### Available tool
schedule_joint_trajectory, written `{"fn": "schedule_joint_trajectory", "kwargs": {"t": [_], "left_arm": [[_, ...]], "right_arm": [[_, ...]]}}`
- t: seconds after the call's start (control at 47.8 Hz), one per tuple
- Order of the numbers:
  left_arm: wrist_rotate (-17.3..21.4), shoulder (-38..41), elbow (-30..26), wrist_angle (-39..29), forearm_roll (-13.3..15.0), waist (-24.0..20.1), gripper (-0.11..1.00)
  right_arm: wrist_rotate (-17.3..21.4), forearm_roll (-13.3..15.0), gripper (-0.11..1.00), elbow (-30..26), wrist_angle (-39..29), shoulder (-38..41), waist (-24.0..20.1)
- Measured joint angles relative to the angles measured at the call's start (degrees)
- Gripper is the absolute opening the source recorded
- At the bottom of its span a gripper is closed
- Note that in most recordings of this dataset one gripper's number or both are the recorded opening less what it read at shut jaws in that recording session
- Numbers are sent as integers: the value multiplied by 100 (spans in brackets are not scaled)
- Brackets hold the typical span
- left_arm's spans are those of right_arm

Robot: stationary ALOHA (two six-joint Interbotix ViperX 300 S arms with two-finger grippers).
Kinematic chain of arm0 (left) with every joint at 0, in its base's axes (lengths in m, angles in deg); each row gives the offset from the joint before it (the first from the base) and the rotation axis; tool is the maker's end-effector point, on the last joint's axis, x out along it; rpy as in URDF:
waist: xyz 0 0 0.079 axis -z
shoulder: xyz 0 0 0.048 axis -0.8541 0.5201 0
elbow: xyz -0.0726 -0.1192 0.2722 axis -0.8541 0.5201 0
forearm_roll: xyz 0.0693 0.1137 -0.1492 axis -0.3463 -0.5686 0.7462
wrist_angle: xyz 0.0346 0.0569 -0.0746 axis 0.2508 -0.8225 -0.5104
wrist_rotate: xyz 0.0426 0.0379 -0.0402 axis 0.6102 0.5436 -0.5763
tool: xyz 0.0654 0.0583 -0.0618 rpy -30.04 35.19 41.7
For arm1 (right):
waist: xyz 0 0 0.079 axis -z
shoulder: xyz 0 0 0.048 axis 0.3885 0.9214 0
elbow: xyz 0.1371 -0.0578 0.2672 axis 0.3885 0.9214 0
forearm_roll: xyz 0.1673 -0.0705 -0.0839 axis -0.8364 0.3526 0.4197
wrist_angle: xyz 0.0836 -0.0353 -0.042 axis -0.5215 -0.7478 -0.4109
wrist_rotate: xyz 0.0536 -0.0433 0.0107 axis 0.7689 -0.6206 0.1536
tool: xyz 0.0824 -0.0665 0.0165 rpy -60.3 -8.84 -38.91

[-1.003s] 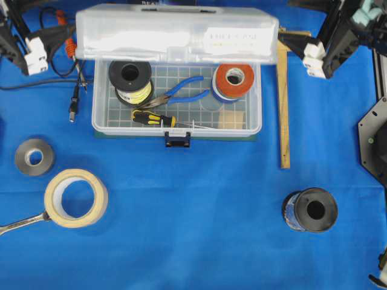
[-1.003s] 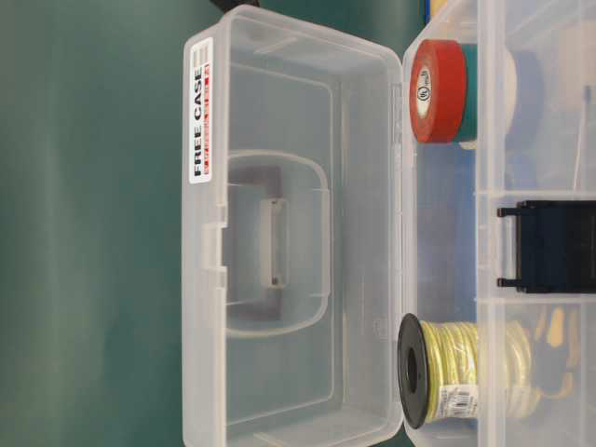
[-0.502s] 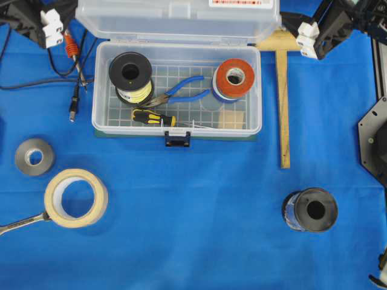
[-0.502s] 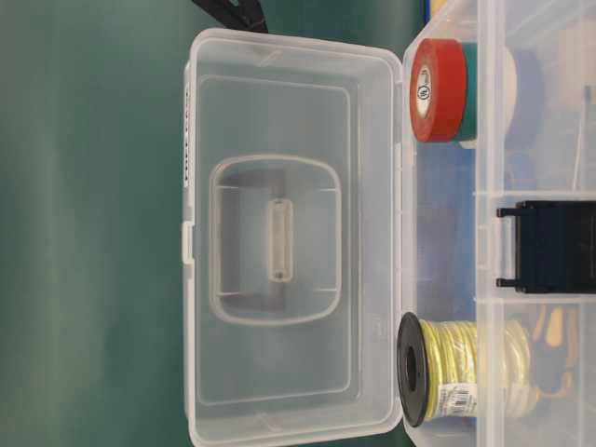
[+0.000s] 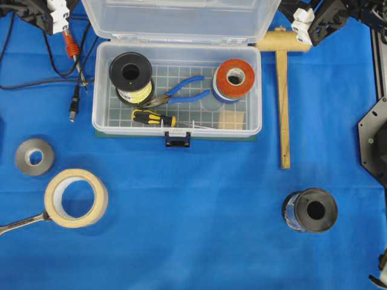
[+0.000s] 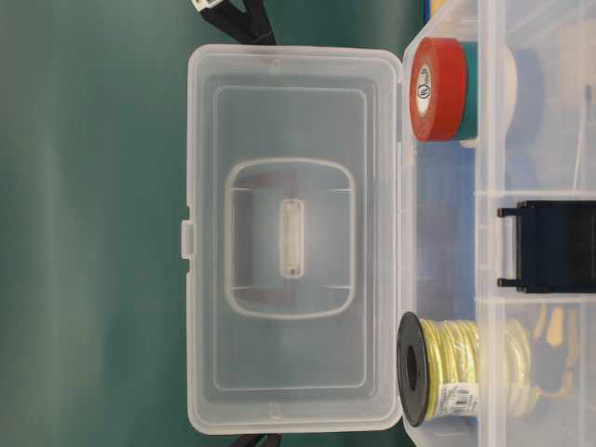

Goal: Open the tool box with both arms.

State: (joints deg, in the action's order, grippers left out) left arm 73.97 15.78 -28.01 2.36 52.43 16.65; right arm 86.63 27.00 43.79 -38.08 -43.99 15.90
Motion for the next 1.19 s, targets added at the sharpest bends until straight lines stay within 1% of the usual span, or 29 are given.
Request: {"fn": "schedule_joint_trajectory", "kwargs": {"t": [0.314,0.627,0.815,0.982,1.191], "left_arm": [[26,193,-149,-44,-9,-237,88],[35,299,-237,-149,-9,-334,88],[26,79,-53,-352,-18,-554,88],[26,-229,211,-457,-9,-721,88],[26,-729,501,-519,-9,-835,88]], "right_arm": [[0,18,84,-211,0,343,141],[9,9,84,-229,-141,352,202],[0,18,84,-35,-404,114,316],[9,18,84,220,-527,-325,519],[35,18,84,431,-694,-817,563]]}}
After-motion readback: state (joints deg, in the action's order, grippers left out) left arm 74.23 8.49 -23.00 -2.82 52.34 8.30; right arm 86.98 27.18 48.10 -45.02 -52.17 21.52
